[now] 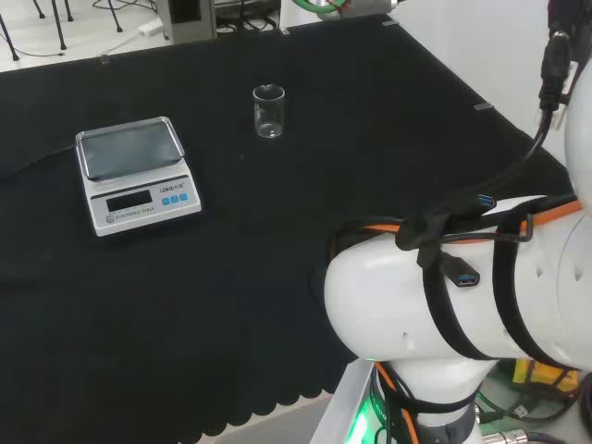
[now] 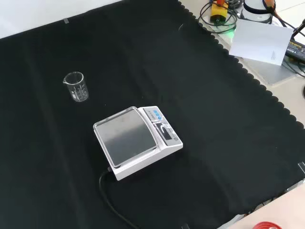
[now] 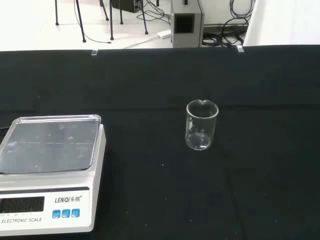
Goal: Pick up the beaker.
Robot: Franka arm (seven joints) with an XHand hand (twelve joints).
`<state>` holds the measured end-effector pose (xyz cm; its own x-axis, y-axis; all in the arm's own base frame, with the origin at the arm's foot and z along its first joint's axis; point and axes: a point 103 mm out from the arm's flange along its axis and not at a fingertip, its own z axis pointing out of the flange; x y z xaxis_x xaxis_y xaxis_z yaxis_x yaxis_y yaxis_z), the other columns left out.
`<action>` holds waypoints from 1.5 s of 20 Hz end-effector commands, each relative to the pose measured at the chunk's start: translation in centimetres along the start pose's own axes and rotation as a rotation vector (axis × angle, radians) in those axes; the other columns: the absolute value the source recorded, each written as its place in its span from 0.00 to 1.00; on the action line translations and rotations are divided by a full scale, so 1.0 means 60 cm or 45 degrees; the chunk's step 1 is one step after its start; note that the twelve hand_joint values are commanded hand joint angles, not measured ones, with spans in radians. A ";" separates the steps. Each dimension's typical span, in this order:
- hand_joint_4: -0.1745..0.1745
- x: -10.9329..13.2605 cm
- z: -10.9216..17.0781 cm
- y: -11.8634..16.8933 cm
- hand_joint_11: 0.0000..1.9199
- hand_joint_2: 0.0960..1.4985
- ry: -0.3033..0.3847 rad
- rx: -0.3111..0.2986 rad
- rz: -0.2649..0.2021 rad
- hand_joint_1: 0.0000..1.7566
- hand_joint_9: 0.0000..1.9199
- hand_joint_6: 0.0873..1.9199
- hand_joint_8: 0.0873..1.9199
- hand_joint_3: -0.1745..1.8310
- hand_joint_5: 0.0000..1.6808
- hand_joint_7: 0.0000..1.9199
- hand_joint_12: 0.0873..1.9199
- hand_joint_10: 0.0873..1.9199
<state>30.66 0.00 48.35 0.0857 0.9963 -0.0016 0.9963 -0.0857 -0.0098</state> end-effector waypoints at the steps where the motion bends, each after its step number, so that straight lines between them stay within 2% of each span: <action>1: 0.49 -0.019 -0.002 0.001 0.03 0.37 0.003 -0.001 0.005 0.33 0.22 0.17 0.34 0.31 0.12 0.17 0.72 0.39; 3: 0.49 -0.040 -0.004 0.002 0.02 0.40 0.021 0.000 0.007 0.33 0.22 0.13 0.35 0.27 0.14 0.16 0.76 0.39; 7: 0.49 -0.075 0.002 0.010 0.01 0.42 0.019 0.009 0.015 0.33 0.22 0.08 0.35 0.23 0.16 0.16 0.77 0.39; 9: 0.49 -0.074 0.007 0.021 0.01 0.43 0.016 0.013 0.022 0.33 0.22 0.07 0.35 0.22 0.16 0.16 0.77 0.39; 13: 0.49 -0.050 0.031 0.072 0.01 0.43 0.044 0.026 0.061 0.33 0.22 0.07 0.34 0.22 0.16 0.16 0.77 0.39; 16: 0.49 0.027 0.049 0.121 0.01 0.43 0.056 0.035 0.096 0.34 0.22 0.07 0.34 0.22 0.16 0.16 0.77 0.39; 17: 0.49 0.044 0.055 0.140 0.01 0.43 0.085 0.045 0.104 0.34 0.22 0.07 0.34 0.21 0.16 0.16 0.77 0.39; 18: 0.49 0.043 0.060 0.158 0.01 0.43 0.096 0.047 0.110 0.34 0.22 0.07 0.34 0.21 0.16 0.16 0.77 0.39; 19: 0.49 0.055 0.066 0.175 0.01 0.43 0.290 0.027 0.238 0.34 0.22 0.06 0.34 0.21 0.16 0.16 0.77 0.39; 20: 0.49 0.038 0.074 0.195 0.01 0.43 0.341 0.041 0.250 0.34 0.22 0.06 0.34 0.21 0.16 0.16 0.77 0.39; 21: 0.49 0.033 0.081 0.211 0.01 0.43 0.315 0.052 0.189 0.34 0.22 0.06 0.34 0.21 0.15 0.16 0.77 0.39; 22: 0.50 0.032 0.091 0.230 0.01 0.42 0.269 0.060 0.181 0.34 0.22 0.06 0.34 0.21 0.15 0.16 0.77 0.39; 23: 0.50 0.008 0.098 0.246 0.01 0.42 0.319 0.054 0.224 0.34 0.22 0.06 0.34 0.21 0.15 0.15 0.77 0.39; 24: 0.50 0.059 0.110 0.272 0.01 0.42 0.218 0.071 0.228 0.34 0.21 0.06 0.34 0.21 0.15 0.15 0.77 0.39; 25: 0.50 0.043 0.117 0.289 0.01 0.42 0.170 0.090 0.222 0.34 0.21 0.05 0.34 0.21 0.14 0.15 0.77 0.39; 26: 0.50 0.028 0.117 0.303 0.01 0.42 0.190 0.089 0.149 0.34 0.21 0.05 0.34 0.21 0.14 0.14 0.77 0.39; 27: 0.51 0.007 0.120 0.313 0.01 0.42 0.120 0.109 0.130 0.34 0.20 0.05 0.33 0.21 0.13 0.13 0.77 0.39; 28: 0.52 0.010 0.129 0.327 0.00 0.42 0.059 0.120 0.135 0.34 0.20 0.04 0.33 0.21 0.12 0.12 0.77 0.39; 29: 0.53 0.014 0.135 0.342 0.00 0.42 0.352 0.076 0.308 0.34 0.19 0.03 0.33 0.20 0.11 0.11 0.78 0.39; 30: 0.53 -0.018 0.145 0.349 0.00 0.42 0.354 0.093 0.300 0.34 0.19 0.02 0.33 0.20 0.10 0.10 0.78 0.39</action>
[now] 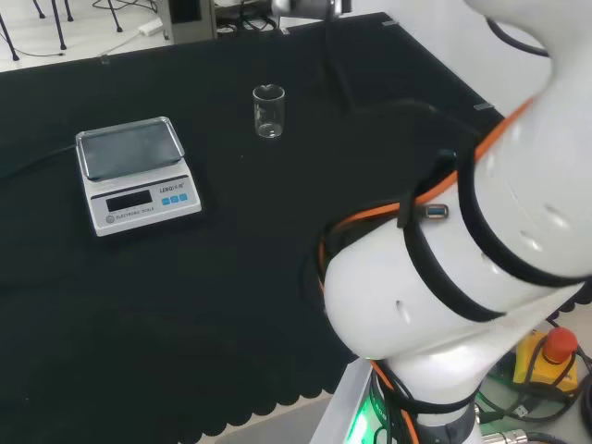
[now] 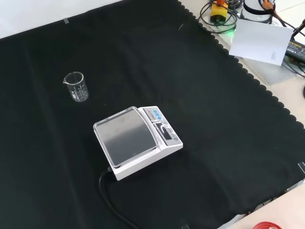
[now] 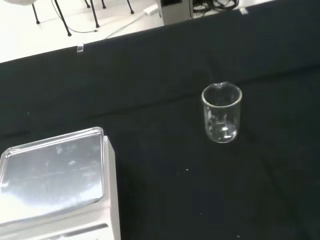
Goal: Pick up the beaker.
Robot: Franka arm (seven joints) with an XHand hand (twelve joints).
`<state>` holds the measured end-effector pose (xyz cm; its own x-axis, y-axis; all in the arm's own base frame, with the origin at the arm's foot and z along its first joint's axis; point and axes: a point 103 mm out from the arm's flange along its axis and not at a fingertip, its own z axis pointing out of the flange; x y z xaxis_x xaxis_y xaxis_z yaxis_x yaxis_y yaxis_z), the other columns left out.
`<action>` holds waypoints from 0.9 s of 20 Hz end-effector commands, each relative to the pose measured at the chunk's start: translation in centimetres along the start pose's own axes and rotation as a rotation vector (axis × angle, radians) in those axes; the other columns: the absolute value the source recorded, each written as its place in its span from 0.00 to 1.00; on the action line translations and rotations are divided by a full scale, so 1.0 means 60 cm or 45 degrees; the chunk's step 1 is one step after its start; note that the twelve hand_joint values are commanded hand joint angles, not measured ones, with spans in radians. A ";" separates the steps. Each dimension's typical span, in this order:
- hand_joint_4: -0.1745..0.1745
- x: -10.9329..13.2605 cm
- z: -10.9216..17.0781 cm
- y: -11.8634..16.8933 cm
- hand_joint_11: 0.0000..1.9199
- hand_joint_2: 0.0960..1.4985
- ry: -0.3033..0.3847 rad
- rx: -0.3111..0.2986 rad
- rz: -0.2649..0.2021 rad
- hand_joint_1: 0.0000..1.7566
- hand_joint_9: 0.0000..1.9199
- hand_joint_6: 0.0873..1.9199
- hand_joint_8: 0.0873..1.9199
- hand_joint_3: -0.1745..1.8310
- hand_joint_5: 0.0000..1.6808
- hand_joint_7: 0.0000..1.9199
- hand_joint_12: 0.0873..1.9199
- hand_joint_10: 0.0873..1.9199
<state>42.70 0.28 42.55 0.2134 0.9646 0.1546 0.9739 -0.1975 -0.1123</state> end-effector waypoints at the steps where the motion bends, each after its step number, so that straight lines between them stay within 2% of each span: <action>1: 0.54 -0.058 0.034 0.169 0.00 0.42 0.064 0.007 0.098 0.34 0.18 0.02 0.33 0.20 0.10 0.10 0.78 0.39; 2: 0.54 -0.073 0.034 0.187 0.00 0.42 0.036 0.036 0.095 0.34 0.18 0.01 0.33 0.20 0.09 0.10 0.78 0.39; 3: 0.55 -0.026 0.039 0.206 0.00 0.42 -0.092 0.027 0.109 0.34 0.18 0.01 0.33 0.20 0.09 0.09 0.78 0.39; 4: 0.55 -0.030 0.042 0.219 0.00 0.42 -0.123 0.033 0.094 0.34 0.18 0.01 0.33 0.20 0.09 0.09 0.78 0.39; 7: 0.55 -0.058 0.055 0.244 0.00 0.42 -0.166 0.059 0.089 0.34 0.17 0.00 0.33 0.20 0.09 0.09 0.77 0.39; 13: 0.56 -0.053 0.111 0.299 0.00 0.41 -0.174 0.141 0.096 0.34 0.16 0.00 0.33 0.19 0.09 0.09 0.76 0.40; 18: 0.57 -0.079 0.153 0.333 0.00 0.41 -0.186 0.213 0.117 0.33 0.15 0.00 0.33 0.19 0.08 0.08 0.76 0.40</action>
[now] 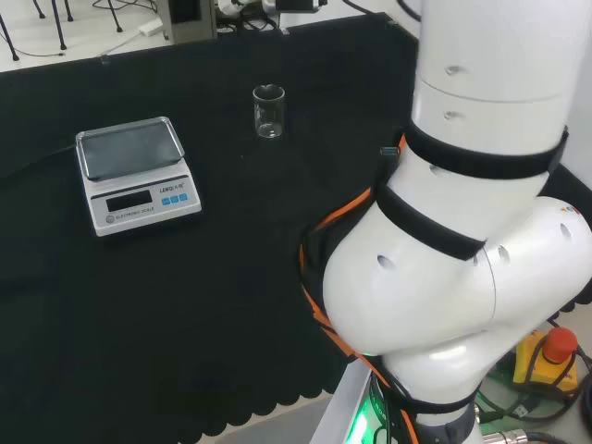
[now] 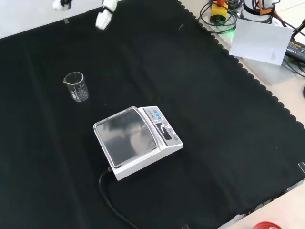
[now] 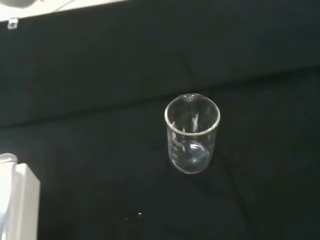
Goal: Pick up the beaker.
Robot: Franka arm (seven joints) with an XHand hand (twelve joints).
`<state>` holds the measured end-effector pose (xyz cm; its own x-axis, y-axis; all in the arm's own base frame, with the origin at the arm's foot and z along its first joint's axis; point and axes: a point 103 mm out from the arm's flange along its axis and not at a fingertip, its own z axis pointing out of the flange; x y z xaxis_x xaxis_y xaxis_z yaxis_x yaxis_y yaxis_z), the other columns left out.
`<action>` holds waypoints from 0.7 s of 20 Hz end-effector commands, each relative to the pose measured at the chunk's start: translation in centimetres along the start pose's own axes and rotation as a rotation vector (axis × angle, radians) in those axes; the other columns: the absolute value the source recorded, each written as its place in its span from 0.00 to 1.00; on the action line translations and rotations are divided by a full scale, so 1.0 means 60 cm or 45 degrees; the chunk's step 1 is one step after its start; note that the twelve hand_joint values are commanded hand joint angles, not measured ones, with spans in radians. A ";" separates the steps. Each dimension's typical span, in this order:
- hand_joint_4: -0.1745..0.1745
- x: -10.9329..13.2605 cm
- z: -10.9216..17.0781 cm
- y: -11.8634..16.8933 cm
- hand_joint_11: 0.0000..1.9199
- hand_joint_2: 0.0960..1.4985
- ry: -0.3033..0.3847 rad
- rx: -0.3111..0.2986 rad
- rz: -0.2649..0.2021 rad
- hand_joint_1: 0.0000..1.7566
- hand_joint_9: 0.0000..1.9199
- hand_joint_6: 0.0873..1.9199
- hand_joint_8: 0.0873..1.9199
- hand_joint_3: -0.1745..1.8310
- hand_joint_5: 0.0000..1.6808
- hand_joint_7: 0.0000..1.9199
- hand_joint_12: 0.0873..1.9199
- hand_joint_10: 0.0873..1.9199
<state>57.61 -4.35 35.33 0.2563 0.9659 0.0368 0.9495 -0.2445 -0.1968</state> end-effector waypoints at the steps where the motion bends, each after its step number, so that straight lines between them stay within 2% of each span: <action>1: 0.57 -0.035 0.077 0.074 0.00 0.41 -0.041 0.131 0.049 0.33 0.15 0.00 0.33 0.19 0.08 0.08 0.76 0.40; 4: 0.58 -0.069 0.109 0.078 0.00 0.41 -0.046 0.187 0.076 0.33 0.14 0.00 0.33 0.18 0.08 0.08 0.75 0.40; 6: 0.58 -0.060 0.137 0.075 0.00 0.41 -0.136 0.233 0.092 0.32 0.14 0.00 0.33 0.18 0.08 0.08 0.75 0.40; 8: 0.59 -0.067 0.154 0.075 0.00 0.40 -0.088 0.276 0.075 0.32 0.13 0.00 0.33 0.18 0.08 0.07 0.74 0.40; 10: 0.59 -0.070 0.173 0.074 0.00 0.40 -0.055 0.282 0.073 0.32 0.13 0.00 0.33 0.17 0.08 0.07 0.74 0.40; 11: 0.59 -0.055 0.177 0.073 0.00 0.40 -0.055 0.279 0.078 0.31 0.13 0.00 0.33 0.17 0.08 0.07 0.73 0.40; 14: 0.60 -0.064 0.191 0.082 0.00 0.40 -0.009 0.290 0.074 0.30 0.12 0.00 0.33 0.17 0.07 0.07 0.73 0.41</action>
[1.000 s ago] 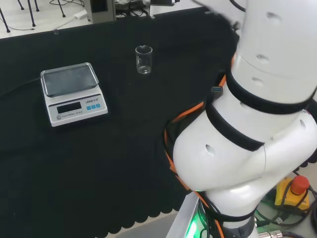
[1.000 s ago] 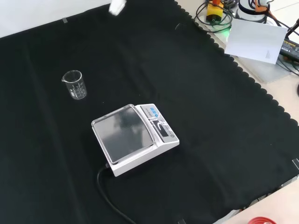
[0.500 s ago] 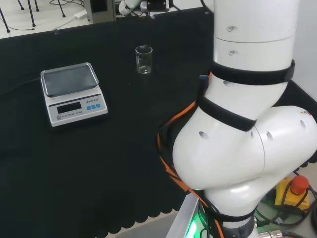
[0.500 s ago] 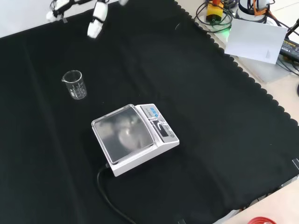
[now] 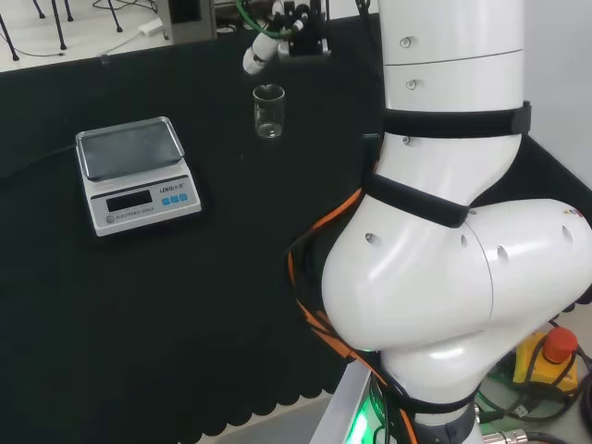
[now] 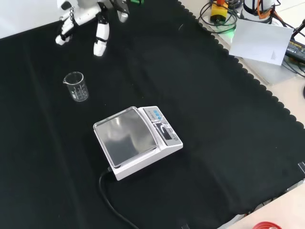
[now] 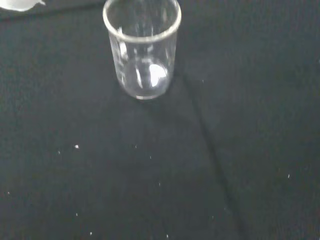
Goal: Pick up the beaker.
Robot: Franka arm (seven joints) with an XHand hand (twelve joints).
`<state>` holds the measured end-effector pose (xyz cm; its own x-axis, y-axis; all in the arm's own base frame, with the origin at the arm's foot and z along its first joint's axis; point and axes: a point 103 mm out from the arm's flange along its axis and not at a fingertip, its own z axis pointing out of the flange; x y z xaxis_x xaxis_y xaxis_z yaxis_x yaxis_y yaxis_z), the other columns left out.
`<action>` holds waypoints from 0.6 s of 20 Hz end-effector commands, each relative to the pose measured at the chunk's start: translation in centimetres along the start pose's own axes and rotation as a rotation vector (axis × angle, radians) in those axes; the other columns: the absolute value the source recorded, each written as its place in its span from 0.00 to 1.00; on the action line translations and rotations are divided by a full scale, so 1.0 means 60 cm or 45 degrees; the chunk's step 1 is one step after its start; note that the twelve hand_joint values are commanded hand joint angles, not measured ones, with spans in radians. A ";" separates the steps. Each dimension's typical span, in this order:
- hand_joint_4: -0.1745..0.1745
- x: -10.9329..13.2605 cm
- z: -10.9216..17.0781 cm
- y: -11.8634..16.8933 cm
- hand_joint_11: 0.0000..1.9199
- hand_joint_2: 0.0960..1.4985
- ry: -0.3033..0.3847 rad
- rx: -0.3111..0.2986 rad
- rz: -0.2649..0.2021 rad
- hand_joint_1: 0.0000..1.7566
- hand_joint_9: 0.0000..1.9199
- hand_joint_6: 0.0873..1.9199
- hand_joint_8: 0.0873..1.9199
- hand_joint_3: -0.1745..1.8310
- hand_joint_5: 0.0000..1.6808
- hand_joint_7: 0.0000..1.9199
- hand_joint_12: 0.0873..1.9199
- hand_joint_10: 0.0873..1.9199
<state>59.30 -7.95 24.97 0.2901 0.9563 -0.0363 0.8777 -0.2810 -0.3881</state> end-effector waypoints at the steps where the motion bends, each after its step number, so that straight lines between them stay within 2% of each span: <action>1: 0.61 -0.007 0.034 0.018 0.00 0.40 0.066 0.041 -0.008 0.30 0.12 0.00 0.33 0.16 0.07 0.07 0.72 0.41; 4: 0.63 -0.008 0.043 0.038 0.00 0.39 0.040 0.074 -0.023 0.29 0.11 0.00 0.32 0.15 0.06 0.05 0.71 0.41; 6: 0.65 -0.010 0.041 0.055 0.00 0.39 0.039 0.075 -0.068 0.28 0.10 0.00 0.32 0.15 0.04 0.03 0.70 0.41; 7: 0.66 0.012 0.034 0.065 0.00 0.39 0.004 0.082 -0.035 0.28 0.10 0.00 0.31 0.14 0.04 0.03 0.69 0.41; 8: 0.66 0.019 0.031 0.075 0.00 0.39 -0.006 0.080 -0.030 0.28 0.09 0.00 0.31 0.14 0.03 0.02 0.69 0.41; 10: 0.67 0.024 0.033 0.087 0.00 0.39 -0.017 0.069 -0.030 0.28 0.08 0.00 0.31 0.14 0.03 0.01 0.68 0.41; 11: 0.67 0.032 0.037 0.100 0.00 0.39 0.024 0.093 -0.045 0.28 0.08 0.00 0.29 0.14 0.02 0.00 0.67 0.41; 12: 0.68 0.033 0.039 0.109 0.00 0.40 0.020 0.096 -0.049 0.27 0.07 0.00 0.28 0.13 0.02 0.00 0.66 0.41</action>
<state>61.56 -8.47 22.29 0.2800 0.9600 -0.0076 0.8693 -0.2569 -0.4223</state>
